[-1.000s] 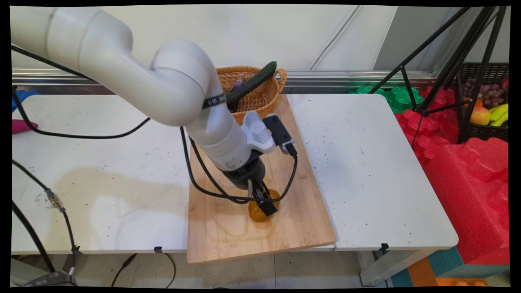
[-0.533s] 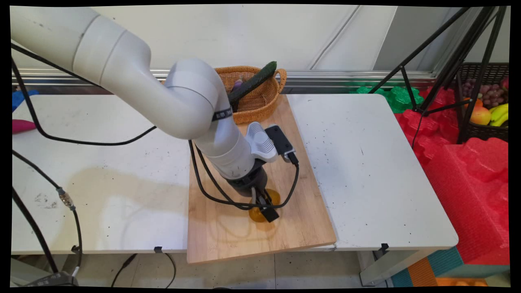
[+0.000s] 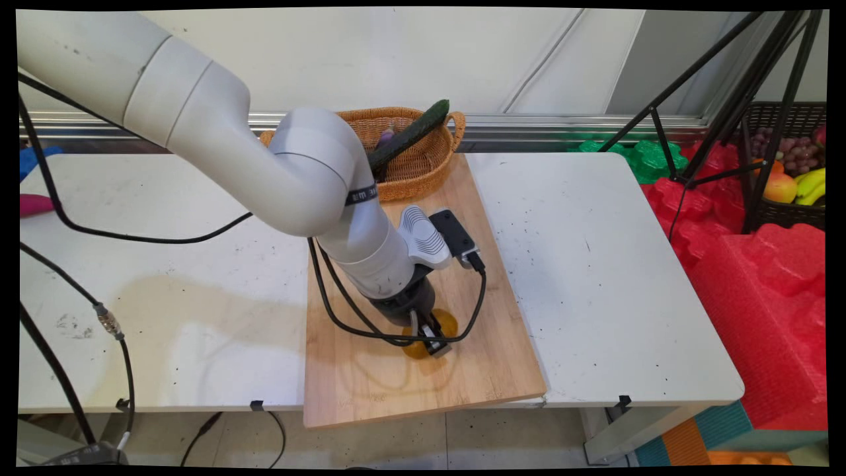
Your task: Place the picked object in the vegetable basket
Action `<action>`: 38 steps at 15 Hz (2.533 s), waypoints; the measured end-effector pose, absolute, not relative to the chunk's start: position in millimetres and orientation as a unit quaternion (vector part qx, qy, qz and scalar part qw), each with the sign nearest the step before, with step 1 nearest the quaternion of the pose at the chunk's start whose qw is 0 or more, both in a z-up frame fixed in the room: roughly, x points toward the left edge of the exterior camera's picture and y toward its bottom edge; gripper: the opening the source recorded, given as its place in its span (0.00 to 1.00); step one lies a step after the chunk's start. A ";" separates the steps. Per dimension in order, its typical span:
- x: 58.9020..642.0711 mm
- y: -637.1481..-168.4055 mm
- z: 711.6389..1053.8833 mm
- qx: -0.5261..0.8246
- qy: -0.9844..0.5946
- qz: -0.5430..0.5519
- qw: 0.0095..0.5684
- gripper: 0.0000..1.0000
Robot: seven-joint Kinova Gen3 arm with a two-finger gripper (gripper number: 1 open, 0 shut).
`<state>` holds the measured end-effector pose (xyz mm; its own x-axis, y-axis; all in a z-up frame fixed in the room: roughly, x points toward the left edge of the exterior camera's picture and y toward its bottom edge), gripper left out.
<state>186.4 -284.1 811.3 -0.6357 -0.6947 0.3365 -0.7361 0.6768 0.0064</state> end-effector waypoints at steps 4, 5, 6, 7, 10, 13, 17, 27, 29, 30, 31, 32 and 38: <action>188.8 -277.9 823.4 0.405 -0.896 0.074 0.164 0.00; 189.5 -276.5 830.9 0.406 -0.895 0.078 0.167 0.00; 190.1 -275.8 836.4 0.406 -0.894 0.081 0.169 0.00; 190.9 -275.4 844.2 0.406 -0.893 0.086 0.173 0.00; 196.2 -277.7 883.5 0.403 -0.889 0.110 0.190 0.00; 204.4 -286.9 915.4 0.405 -0.881 0.133 0.205 0.00; 227.3 -316.1 957.1 0.419 -0.862 0.177 0.222 0.00; 301.7 -440.7 978.1 0.459 -0.817 0.275 0.214 0.00; 314.9 -464.8 972.9 0.466 -0.811 0.287 0.208 0.00; 323.2 -479.7 968.3 0.470 -0.808 0.293 0.203 0.00; 329.9 -491.5 964.2 0.473 -0.805 0.298 0.199 0.00; 335.9 -502.2 960.1 0.476 -0.803 0.301 0.195 0.00; 368.9 -560.9 927.4 0.491 -0.797 0.308 0.172 0.00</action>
<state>368.9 -560.9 927.4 -0.4585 -0.6769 0.5758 -0.8882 0.3282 -0.3215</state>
